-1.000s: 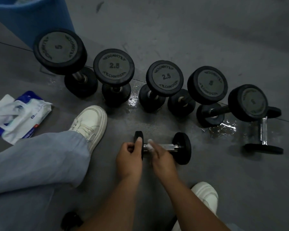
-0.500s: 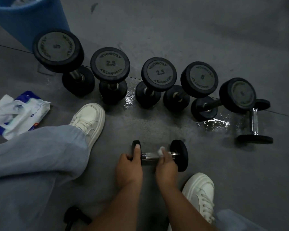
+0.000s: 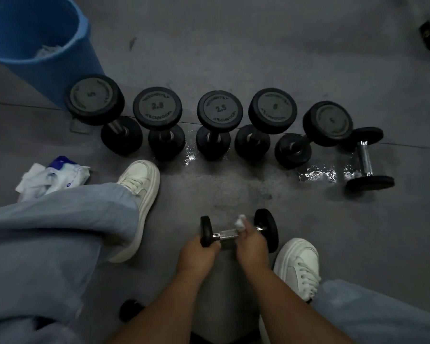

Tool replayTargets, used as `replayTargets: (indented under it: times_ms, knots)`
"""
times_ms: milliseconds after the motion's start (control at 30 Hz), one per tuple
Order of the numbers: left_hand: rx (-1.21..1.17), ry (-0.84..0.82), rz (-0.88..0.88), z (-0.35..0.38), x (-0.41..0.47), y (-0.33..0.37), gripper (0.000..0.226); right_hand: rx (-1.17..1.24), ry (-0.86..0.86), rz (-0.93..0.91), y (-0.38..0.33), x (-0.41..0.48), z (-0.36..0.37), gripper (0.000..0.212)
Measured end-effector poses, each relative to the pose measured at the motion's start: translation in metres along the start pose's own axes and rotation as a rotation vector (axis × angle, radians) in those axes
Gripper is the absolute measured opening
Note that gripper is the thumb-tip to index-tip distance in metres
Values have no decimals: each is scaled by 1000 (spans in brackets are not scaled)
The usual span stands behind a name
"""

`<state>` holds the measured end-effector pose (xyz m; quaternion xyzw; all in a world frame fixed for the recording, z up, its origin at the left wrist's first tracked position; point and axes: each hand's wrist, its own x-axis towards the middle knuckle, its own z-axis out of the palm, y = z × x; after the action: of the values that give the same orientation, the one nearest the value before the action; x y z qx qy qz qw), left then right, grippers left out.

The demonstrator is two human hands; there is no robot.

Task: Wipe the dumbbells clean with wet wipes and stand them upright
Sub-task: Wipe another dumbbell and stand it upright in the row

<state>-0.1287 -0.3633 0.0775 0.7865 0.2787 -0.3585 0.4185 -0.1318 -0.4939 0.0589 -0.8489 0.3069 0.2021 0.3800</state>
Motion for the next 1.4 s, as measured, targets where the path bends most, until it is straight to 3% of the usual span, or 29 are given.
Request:
replayTargets:
  times_ms: [67,133,200,267,333,367,467,500,600,667,767,800,933,967,1067,1133,1200,1267,1333,1400]
  knots:
    - [-10,-2,39,2,-4,-9,30,-63,-31,81,5,-6,-1,30]
    - [-27,35,67,3,-1,-12,24,-162,-151,-37,10,-7,13,28]
    - [-102,89,84,1,2,-6,19,-133,-229,-174,-9,-6,11,11]
    - [-188,168,87,-4,8,6,16,82,-70,-14,-14,17,4,15]
    - [-243,177,103,-5,15,16,18,131,79,97,-15,30,-5,23]
    - [-258,163,112,-4,19,18,22,77,94,82,-18,31,-3,24]
    - [-279,163,134,-4,30,22,29,93,-186,-94,-34,26,15,23]
    - [-297,177,146,-4,34,24,27,103,-194,-110,-37,30,18,25]
    - [-355,230,170,-7,47,32,23,287,61,65,-36,58,14,29]
    - [-377,238,170,-6,52,36,27,194,97,65,-34,64,13,35]
    - [-379,205,179,-2,54,35,40,172,-165,36,-46,63,27,34]
    - [-382,200,188,-1,56,34,42,135,-180,-8,-47,64,27,33]
    - [-402,267,225,0,68,39,39,148,117,-2,-33,81,14,37]
    - [-399,283,223,0,70,42,39,112,98,-15,-32,83,16,38]
    - [-333,198,236,-2,75,44,56,47,-168,-45,-55,82,20,33]
    - [-283,134,248,-4,73,41,70,79,-66,-12,-59,92,15,31]
    - [-272,155,263,-3,74,38,70,136,89,44,-55,93,7,32]
    - [-259,182,259,-2,76,37,65,122,17,79,-60,84,8,28]
    - [-289,169,245,-2,80,36,61,-16,-157,-3,-64,76,14,32]
    - [-301,168,239,-4,81,36,52,-87,-83,-61,-63,80,11,37]
